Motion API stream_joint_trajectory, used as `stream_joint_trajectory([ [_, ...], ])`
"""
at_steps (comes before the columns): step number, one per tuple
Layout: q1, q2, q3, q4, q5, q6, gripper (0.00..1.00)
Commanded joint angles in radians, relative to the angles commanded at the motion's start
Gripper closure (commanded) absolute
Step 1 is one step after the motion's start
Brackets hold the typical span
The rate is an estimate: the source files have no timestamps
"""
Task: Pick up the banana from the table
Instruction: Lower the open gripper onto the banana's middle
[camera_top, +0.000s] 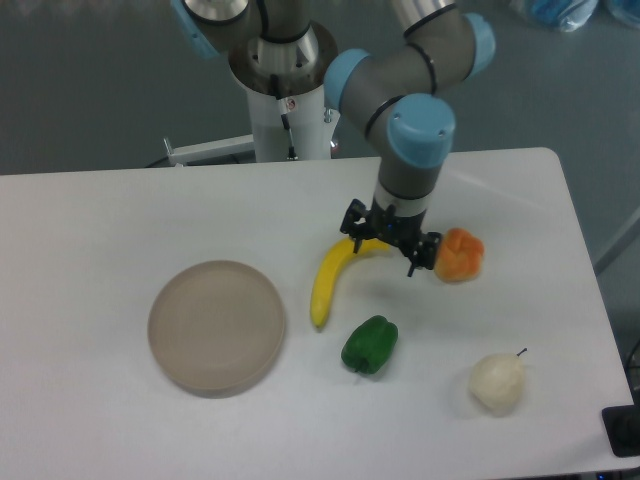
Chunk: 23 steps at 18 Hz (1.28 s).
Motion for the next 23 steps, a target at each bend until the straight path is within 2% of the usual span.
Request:
stream_joint_trajectory([
  [3, -0.031, -0.012, -0.02, 0.005, 0.032, -0.041, 0.0],
  [9, -0.081, -0.035, -0.028, 0.02, 0.034, -0.043, 0.0],
  [22, -0.106, -0.08, -0.049, 0.034, 0.037, -0.043, 0.0],
  [23, -0.106, -0.081, -0.049, 0.037, 0.037, -0.043, 0.07],
])
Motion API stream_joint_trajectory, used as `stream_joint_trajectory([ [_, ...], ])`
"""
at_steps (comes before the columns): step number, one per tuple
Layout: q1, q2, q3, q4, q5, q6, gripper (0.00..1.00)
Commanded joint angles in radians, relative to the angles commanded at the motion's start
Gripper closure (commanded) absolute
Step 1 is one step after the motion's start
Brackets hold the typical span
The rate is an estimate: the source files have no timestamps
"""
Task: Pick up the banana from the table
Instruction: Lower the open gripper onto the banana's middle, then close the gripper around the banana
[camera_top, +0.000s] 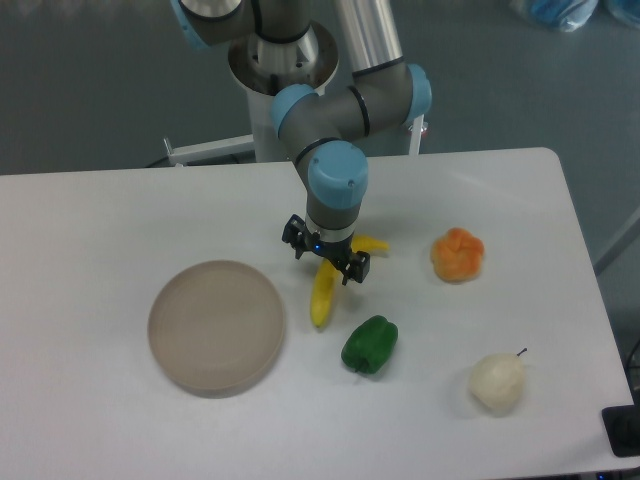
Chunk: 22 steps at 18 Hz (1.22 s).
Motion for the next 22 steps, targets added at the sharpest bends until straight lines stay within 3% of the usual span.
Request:
stream_joint_trajectory([
  [2, 0.002, -0.002, 0.002, 0.0, 0.0, -0.002, 0.28],
  [4, 0.003, 0.002, 0.008, -0.001, -0.002, -0.002, 0.54],
  [7, 0.006, 0.002, 0.011, -0.002, -0.002, 0.0, 0.69],
  [10, 0.008, 0.0, 0.008, 0.0, -0.002, 0.005, 0.75],
  [17, 0.026, 0.012, 0.021, -0.005, 0.0, 0.009, 0.76],
  [22, 0.089, 0.093, 0.061, -0.021, 0.032, 0.082, 0.76],
])
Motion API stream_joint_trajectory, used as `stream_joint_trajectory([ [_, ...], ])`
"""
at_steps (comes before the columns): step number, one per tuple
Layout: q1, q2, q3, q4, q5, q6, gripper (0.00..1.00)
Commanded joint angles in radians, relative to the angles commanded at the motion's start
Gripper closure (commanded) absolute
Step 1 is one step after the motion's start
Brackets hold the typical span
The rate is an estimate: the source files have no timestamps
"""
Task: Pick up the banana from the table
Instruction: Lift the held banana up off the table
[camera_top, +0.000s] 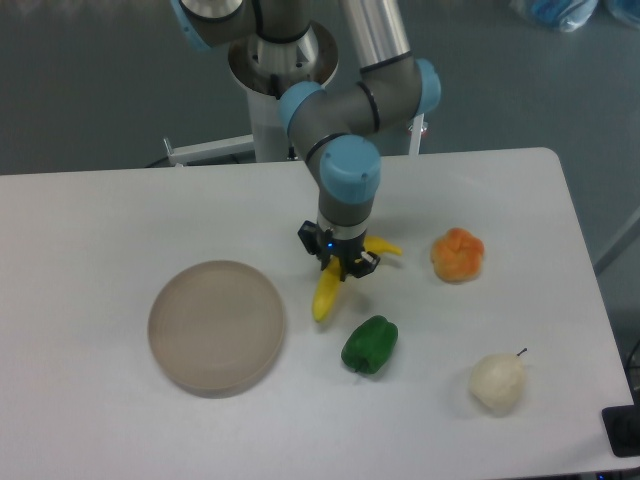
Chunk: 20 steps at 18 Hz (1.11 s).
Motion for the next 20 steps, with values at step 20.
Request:
stream_joint_trajectory([
  [20, 0.037, -0.051, 0.324, -0.184, 0.031, 0.076, 0.76],
])
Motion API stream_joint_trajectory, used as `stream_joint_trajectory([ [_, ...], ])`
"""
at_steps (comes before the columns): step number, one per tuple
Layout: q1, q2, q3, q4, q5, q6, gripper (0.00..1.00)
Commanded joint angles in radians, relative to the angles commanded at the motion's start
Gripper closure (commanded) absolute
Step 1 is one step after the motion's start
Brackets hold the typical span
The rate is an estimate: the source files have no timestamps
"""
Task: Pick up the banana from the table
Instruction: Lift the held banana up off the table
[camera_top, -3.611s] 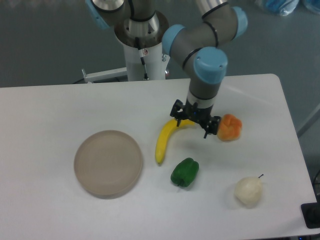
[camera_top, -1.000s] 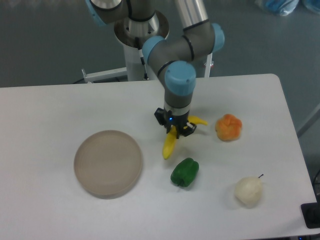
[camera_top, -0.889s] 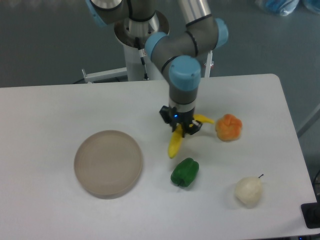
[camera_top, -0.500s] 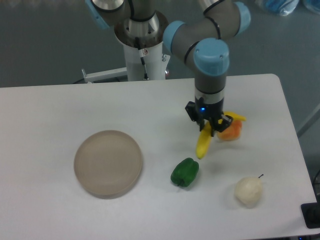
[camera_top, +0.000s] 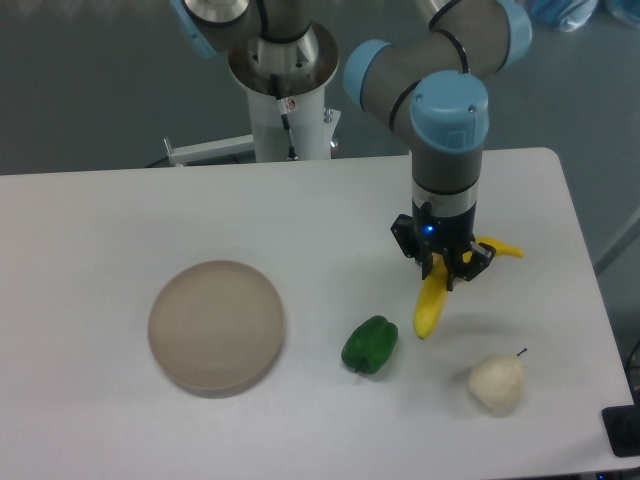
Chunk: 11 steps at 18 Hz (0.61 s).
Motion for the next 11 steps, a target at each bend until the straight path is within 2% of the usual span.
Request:
stream_joint_trajectory([
  [2, -0.002, -0.008, 0.012, -0.012, 0.0, 0.0, 0.76],
  [11, -0.003, -0.015, 0.002, 0.004, 0.002, 0.0, 0.76],
])
